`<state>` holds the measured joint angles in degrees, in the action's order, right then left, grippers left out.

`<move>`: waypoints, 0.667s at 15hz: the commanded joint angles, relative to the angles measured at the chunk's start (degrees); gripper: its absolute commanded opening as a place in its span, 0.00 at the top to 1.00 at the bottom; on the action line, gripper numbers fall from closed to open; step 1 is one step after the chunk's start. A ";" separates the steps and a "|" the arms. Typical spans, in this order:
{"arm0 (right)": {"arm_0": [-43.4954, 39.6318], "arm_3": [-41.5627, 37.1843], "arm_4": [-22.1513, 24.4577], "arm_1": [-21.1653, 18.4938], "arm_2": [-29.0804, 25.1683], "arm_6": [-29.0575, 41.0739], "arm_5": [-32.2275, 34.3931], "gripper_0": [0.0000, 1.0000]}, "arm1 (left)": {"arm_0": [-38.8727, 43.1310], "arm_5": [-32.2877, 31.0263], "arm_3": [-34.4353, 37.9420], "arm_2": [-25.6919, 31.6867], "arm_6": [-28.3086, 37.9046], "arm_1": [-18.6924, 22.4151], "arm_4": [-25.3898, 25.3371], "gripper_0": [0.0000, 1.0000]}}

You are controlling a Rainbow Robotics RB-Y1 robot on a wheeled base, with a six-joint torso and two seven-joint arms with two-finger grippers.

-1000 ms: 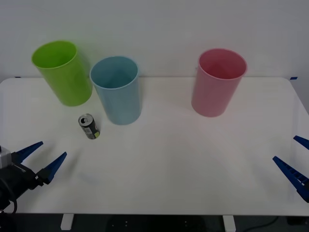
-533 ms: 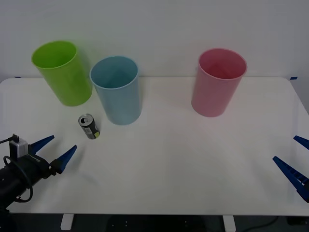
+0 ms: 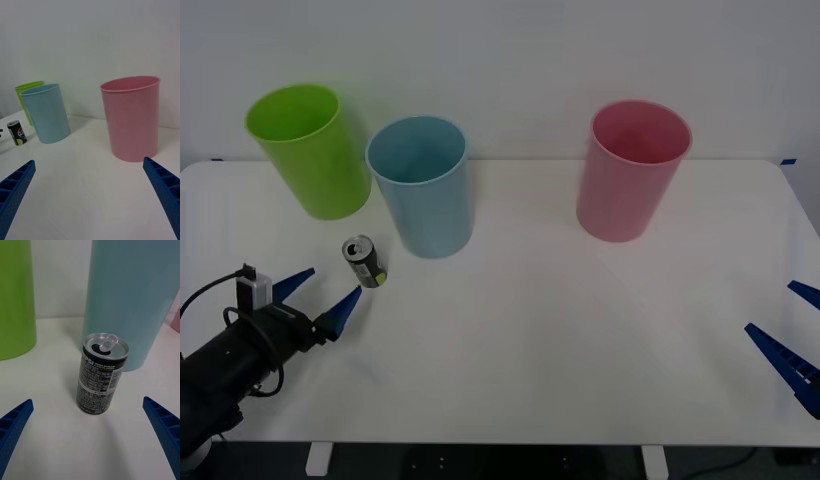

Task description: Grasp the object on the table and drop it into the matching bin: aluminum can to the light blue bin, PET bottle to the pink bin.

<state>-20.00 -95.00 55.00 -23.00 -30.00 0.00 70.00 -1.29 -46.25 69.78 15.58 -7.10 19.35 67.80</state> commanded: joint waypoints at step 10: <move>0.00 0.00 0.00 0.00 0.00 0.00 0.00 0.00 | -7.15 1.95 -6.76 -0.82 -1.51 -2.21 1.54 0.00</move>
<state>-20.00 -95.00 55.00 -23.00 -30.00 0.00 70.00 -7.92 -44.39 63.49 14.83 -8.48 17.18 69.25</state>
